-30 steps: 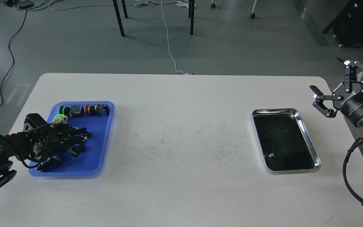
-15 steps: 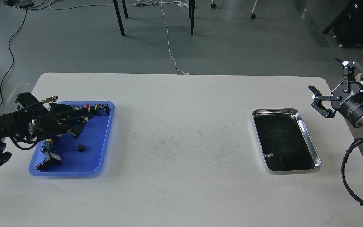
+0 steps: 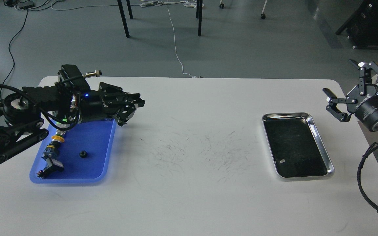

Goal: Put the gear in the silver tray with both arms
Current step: 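Carry the black gear with the left gripper toward the silver tray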

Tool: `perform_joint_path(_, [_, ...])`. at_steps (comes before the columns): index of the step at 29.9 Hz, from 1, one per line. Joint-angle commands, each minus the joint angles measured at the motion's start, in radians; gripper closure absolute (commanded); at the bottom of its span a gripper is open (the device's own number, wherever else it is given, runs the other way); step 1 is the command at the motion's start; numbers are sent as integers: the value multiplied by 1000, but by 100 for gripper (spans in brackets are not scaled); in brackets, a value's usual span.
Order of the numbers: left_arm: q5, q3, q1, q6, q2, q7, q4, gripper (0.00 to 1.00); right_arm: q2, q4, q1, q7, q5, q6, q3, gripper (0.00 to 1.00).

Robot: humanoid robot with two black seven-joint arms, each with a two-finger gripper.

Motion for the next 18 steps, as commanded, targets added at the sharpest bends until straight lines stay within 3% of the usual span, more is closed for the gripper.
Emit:
perform_joint_path(1, [37,0,-5,-37,-93,0,8,91,-1,0,0,0,0,0,1,1])
perform_joint_path(18, [97,66,3,-62,-406,0,117,91,-12,-1,9,0,0,-12,1,1])
